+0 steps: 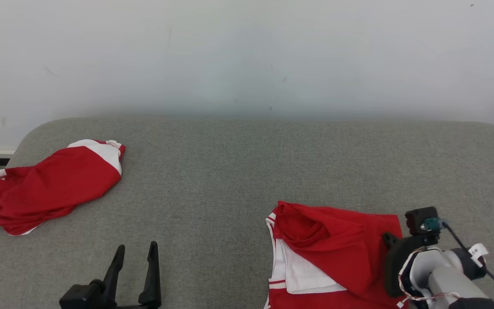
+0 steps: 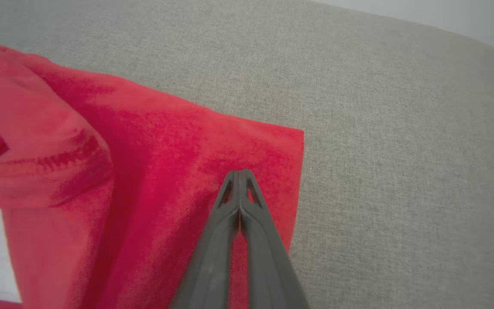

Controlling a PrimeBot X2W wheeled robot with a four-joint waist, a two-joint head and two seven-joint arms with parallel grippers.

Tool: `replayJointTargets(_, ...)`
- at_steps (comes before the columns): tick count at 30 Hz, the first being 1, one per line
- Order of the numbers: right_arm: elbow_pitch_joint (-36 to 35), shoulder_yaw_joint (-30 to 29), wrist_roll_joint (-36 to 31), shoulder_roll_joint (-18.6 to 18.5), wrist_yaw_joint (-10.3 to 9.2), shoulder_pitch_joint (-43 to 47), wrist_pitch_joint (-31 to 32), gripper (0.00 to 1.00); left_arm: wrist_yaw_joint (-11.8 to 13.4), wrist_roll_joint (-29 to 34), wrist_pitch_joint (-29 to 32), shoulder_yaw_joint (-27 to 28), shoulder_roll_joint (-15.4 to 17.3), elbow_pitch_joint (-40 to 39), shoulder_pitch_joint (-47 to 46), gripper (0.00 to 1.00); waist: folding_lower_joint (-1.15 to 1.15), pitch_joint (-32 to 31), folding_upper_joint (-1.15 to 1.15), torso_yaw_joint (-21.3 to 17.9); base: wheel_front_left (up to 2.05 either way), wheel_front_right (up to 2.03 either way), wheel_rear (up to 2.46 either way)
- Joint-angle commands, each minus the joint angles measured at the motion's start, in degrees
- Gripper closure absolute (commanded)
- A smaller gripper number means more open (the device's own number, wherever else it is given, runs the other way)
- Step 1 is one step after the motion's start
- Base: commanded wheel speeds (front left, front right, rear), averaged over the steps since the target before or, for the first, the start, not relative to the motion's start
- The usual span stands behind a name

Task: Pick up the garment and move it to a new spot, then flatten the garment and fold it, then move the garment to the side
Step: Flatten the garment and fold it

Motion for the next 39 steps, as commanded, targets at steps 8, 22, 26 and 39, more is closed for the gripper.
replayJointTargets(8,-1.94,2.83,-4.33,6.76,-0.17,3.30,1.38,1.00,0.01,0.94,-0.02,1.90,0.04,-0.65,0.72,0.00,0.00,0.93,0.00,-1.06,0.00,0.00,0.00)
replayJointTargets(22,-16.74,23.58,4.72,11.81,-0.17,5.49,3.50,1.00,-0.75,1.51,-0.02,1.99,0.05,0.29,0.06,0.00,0.00,0.60,0.00,-0.58,0.00,0.00,0.00)
replayJointTargets(26,-22.43,26.66,10.21,11.76,-0.17,5.58,4.05,1.00,-0.79,1.56,-0.02,1.90,0.04,0.47,0.46,0.00,0.00,0.17,0.00,-0.55,0.00,0.00,0.00)
replayJointTargets(39,-23.22,8.49,0.10,8.37,-0.17,8.85,0.86,1.00,-0.88,1.45,-0.01,1.92,0.04,0.20,1.26,0.00,0.00,-0.50,0.00,-0.65,0.00,0.00,0.00)
